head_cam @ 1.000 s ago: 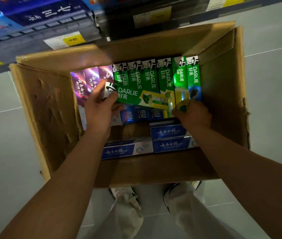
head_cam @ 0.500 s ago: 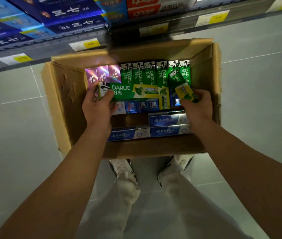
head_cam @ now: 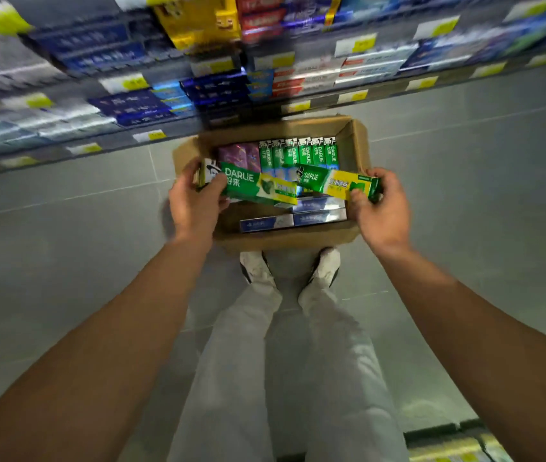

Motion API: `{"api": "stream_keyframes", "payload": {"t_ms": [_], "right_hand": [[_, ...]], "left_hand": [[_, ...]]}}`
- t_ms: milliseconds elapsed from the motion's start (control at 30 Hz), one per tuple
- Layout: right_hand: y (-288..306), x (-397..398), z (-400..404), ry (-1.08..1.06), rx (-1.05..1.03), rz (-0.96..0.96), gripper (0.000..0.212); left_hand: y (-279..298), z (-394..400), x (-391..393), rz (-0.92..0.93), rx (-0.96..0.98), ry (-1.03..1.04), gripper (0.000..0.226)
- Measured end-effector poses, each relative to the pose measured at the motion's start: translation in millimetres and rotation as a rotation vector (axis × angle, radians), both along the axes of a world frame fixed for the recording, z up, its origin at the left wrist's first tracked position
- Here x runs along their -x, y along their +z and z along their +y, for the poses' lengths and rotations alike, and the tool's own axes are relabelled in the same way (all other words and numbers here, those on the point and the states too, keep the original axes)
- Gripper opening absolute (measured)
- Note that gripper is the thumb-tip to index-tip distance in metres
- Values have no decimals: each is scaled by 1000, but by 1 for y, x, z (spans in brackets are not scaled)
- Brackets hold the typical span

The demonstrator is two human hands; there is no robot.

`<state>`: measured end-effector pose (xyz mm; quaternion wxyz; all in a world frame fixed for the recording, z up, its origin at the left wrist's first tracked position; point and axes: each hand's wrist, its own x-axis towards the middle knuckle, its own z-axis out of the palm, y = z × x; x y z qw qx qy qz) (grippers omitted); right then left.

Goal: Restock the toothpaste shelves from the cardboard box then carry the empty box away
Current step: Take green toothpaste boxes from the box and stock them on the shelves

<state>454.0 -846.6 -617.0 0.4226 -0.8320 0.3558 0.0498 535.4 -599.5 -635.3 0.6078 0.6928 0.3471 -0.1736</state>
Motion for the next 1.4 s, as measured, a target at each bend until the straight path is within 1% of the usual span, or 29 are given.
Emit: {"api": "stream_keyframes", "payload": {"t_ms": [67, 167, 267, 333, 433, 700, 833, 1000, 1167, 1233, 1400], "right_hand": [[42, 14, 15, 28, 28, 1, 39], [90, 35, 36, 95, 53, -1, 41], [129, 58, 56, 168, 75, -27, 42], [154, 74, 69, 210, 91, -36, 42], [188, 103, 89, 251, 95, -102, 40], [273, 162, 159, 290, 22, -306, 35], [311, 172, 201, 367, -39, -410, 33], [363, 174, 258, 420, -49, -510, 33], [409, 174, 323, 409, -69, -606, 33], [425, 171, 356, 403, -75, -650, 34], [456, 160, 441, 349, -77, -724, 30]], "left_hand": [[44, 13, 15, -49, -48, -63, 41], [95, 33, 43, -95, -117, -154, 44], [124, 59, 77, -167, -166, -190, 51], [148, 76, 104, -203, -184, -183, 50], [196, 98, 148, -262, -131, -80, 51], [285, 184, 261, -362, 163, 346, 43], [324, 235, 296, -435, 218, 445, 42], [368, 303, 312, -516, 230, 496, 47], [403, 377, 310, -603, 269, 533, 38], [417, 411, 306, -654, 303, 550, 38], [452, 505, 290, -742, 345, 470, 45]]}}
